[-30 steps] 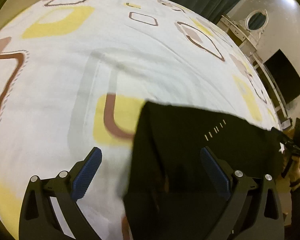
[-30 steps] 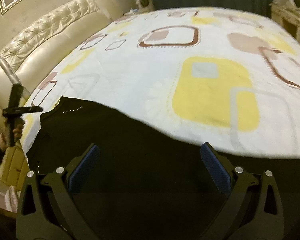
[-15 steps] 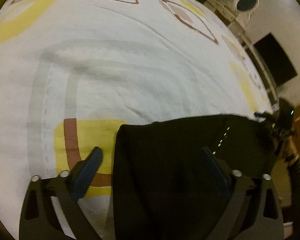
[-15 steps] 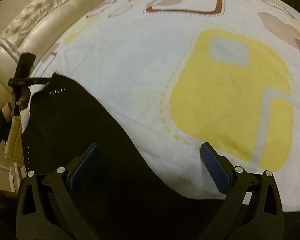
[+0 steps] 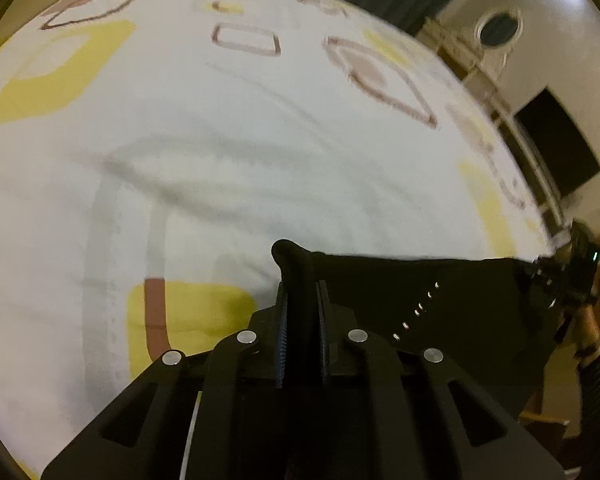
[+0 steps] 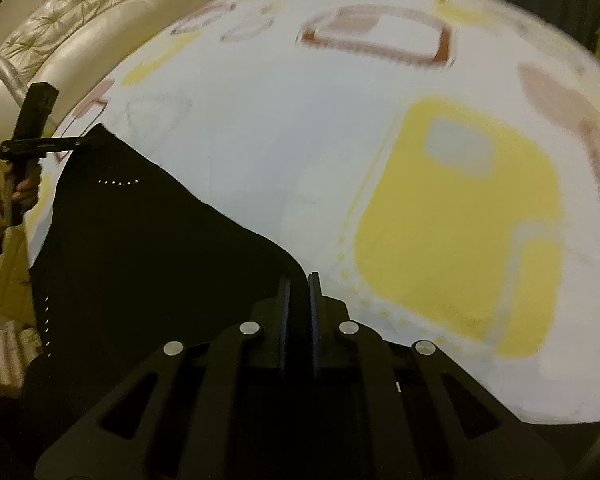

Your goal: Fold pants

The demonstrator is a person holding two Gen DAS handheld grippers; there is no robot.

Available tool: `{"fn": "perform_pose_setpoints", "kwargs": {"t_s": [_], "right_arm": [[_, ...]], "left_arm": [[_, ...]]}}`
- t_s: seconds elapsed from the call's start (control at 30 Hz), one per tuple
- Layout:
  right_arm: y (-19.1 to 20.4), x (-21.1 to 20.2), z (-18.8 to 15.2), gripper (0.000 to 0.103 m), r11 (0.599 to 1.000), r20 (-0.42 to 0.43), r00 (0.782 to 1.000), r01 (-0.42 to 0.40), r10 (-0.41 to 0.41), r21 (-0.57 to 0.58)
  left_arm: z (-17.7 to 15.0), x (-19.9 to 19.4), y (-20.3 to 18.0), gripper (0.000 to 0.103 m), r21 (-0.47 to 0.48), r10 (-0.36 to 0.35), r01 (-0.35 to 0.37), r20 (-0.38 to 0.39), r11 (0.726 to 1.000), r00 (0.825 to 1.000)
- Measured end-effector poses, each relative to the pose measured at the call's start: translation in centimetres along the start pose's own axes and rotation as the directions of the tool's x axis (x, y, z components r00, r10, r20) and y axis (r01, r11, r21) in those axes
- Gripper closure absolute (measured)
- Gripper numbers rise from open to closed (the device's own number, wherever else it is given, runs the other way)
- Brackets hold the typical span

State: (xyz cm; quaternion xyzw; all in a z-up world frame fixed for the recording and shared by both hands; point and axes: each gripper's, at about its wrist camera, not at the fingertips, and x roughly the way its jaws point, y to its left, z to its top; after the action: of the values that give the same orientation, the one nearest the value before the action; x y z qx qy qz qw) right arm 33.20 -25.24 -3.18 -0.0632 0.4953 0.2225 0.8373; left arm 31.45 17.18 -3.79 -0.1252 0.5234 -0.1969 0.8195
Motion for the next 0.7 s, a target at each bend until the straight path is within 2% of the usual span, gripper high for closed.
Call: {"fn": "perform_pose_setpoints", "kwargs": {"t_s": [0.2, 0.4, 0.5, 0.57, 0.7], "right_arm": [[3.7, -4.6, -2.5, 0.095, 0.993, 0.15, 0.985, 0.096, -0.086, -0.064], [8.5, -7.6, -7.2, 0.095, 0.982, 0.223, 0.967, 0.151, -0.123, -0.112], [10.2, -8.8, -10.4, 0.095, 0.979, 0.243, 0.961, 0.162, -0.129, -0.122], [11.2, -9.2, -11.9, 0.095, 0.976, 0.247, 0.959, 0.173, -0.136, -0.133], [13.1, -8.9, -15.7, 0.095, 0.973, 0.217, 0.966, 0.173, -0.138, -0.151]], "left_arm": [[-2.1, -4.5, -0.8, 0.091, -0.014, -0.059, 0.06, 0.091, 0.998, 0.994], [-6.3, -8.1, -2.4, 0.091, -0.027, -0.12, 0.126, 0.144, 0.992, 0.982], [-8.7, -9.5, -2.8, 0.093, -0.033, -0.136, 0.143, 0.154, 0.989, 0.979], [-10.4, -10.2, -3.0, 0.098, -0.037, -0.15, 0.158, 0.155, 0.987, 0.976], [-14.0, -10.7, -3.0, 0.098, -0.058, -0.159, 0.168, 0.14, 0.984, 0.977]]}}
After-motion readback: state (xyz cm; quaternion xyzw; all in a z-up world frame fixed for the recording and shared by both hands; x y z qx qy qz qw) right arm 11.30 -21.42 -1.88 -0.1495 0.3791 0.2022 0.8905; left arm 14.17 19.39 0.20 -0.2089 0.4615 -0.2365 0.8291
